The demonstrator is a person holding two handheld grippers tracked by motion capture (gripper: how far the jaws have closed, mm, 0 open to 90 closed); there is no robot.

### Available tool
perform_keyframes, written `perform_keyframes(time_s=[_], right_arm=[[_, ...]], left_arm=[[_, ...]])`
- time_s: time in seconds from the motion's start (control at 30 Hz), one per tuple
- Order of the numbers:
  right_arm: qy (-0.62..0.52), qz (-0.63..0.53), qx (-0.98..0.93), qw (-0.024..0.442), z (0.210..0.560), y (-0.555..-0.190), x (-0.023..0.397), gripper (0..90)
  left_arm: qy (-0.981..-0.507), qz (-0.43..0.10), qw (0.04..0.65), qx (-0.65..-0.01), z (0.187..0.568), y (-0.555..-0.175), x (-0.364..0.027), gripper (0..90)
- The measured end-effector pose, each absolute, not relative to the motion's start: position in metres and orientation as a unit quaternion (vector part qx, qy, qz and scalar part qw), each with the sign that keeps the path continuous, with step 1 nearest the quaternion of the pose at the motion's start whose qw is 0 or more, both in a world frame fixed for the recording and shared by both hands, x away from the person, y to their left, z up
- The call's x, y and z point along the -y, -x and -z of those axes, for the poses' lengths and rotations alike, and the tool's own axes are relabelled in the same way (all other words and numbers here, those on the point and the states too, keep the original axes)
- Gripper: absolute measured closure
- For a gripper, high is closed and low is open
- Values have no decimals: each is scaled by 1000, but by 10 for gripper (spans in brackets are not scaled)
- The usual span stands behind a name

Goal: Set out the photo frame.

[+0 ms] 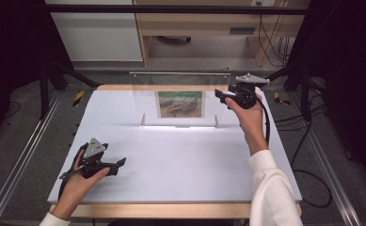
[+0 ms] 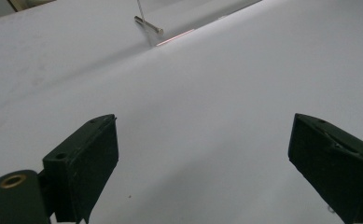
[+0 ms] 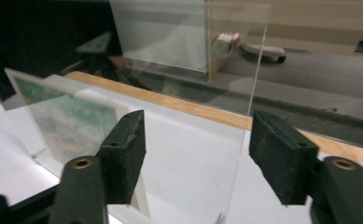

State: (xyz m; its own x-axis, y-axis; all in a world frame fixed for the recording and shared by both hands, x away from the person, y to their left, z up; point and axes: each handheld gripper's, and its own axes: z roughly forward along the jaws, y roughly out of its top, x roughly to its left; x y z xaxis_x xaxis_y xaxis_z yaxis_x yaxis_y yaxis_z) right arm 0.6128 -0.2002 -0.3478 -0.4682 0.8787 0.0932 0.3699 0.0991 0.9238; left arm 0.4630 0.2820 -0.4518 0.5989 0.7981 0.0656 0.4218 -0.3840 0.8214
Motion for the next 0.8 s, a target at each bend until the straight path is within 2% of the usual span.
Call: perform_keyframes(time_s=[0.27, 0.37, 0.43, 0.67, 0.8], right_arm=[[-434, -486, -711, 265, 363, -594, 208, 288], [-438, -462, -719, 279, 375, -574, 213, 211], [-440, -455, -720, 283, 379, -570, 214, 198], [-449, -403, -755, 258, 442, -504, 217, 103], [-450, -392, -760, 257, 451, -491, 219, 90]], left_arm=[[-802, -233, 398, -381, 455, -463, -280, 83], [-801, -235, 395, -384, 455, -463, -280, 83], [-800, -235, 393, -387, 456, -463, -281, 83], [-794, -232, 387, -407, 464, -464, -286, 78], [-792, -230, 383, -417, 469, -466, -287, 78]])
